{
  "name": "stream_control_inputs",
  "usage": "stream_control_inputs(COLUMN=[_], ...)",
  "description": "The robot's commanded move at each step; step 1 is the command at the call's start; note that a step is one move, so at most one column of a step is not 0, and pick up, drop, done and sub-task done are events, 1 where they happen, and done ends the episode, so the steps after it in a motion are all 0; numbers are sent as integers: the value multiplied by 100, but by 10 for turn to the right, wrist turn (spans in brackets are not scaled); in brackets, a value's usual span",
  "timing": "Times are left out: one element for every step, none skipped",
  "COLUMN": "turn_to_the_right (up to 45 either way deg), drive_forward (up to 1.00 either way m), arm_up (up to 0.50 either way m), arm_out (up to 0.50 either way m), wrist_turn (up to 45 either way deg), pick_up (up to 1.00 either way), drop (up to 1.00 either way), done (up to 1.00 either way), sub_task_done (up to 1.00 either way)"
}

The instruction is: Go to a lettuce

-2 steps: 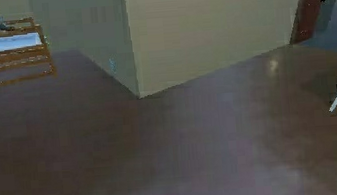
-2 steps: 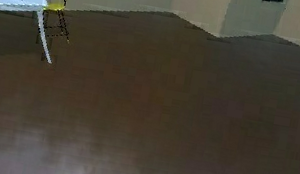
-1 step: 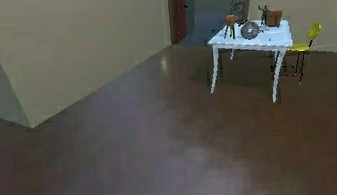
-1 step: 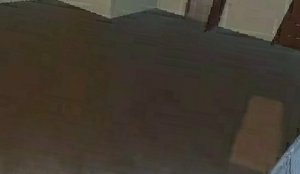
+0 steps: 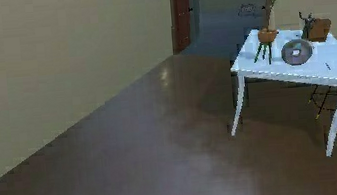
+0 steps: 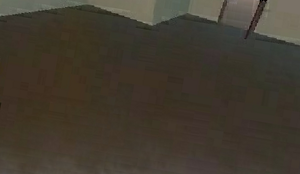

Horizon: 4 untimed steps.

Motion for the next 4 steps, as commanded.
stream_control_inputs(turn_to_the_right=[0,30,0,180], drive_forward=[100,0,80,0], arm_up=[0,0,0,0], arm_out=[0,0,0,0], wrist_turn=[0,0,0,0], pick_up=[0,0,0,0], drop=[0,0,0,0], done=[0,0,0,0], sub_task_done=[0,0,0,0])
